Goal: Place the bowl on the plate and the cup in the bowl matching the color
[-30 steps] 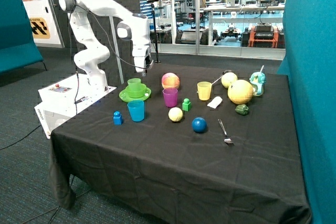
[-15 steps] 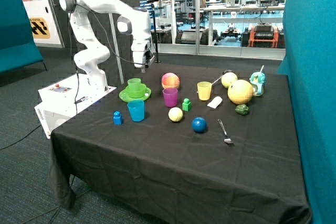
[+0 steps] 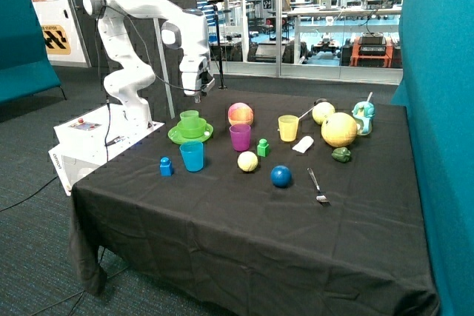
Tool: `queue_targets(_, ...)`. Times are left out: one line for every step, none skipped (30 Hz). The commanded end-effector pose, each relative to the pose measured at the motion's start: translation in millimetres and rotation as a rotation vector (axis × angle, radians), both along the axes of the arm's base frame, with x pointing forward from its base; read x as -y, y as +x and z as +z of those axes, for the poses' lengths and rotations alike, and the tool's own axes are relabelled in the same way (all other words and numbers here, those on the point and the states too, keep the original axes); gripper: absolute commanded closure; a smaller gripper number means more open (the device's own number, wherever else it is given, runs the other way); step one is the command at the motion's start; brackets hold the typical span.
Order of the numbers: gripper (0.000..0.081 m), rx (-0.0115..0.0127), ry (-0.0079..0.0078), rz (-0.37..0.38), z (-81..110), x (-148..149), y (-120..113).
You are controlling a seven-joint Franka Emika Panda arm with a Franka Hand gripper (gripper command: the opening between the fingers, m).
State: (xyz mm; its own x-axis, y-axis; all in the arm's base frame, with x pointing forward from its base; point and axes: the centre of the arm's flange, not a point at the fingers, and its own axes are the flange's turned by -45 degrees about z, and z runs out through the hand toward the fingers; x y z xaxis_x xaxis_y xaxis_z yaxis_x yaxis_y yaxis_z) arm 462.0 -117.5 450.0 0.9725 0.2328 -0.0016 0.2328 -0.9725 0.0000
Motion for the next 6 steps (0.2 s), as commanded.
queue_targets(0.0148, 0.0015, 0.0004, 0.014, -2.0, 6.6, 6.6)
queue_targets(0.0161, 0.0015, 0.0004, 0.022, -2.4, 5.7, 8.1)
queue_targets(0.0169, 0.0015, 0.0004, 0.023, -2.7, 5.2, 8.8)
queue_targets(0.0169, 0.0015, 0.0004, 0.025, -2.9, 4.9, 9.3)
queue_targets(0.0171, 0.0015, 0.0004, 0.028, -3.1, 4.6, 9.7)
queue_targets(0.0173, 0.0015, 0.0004, 0.036, -3.6, 3.9, 10.2)
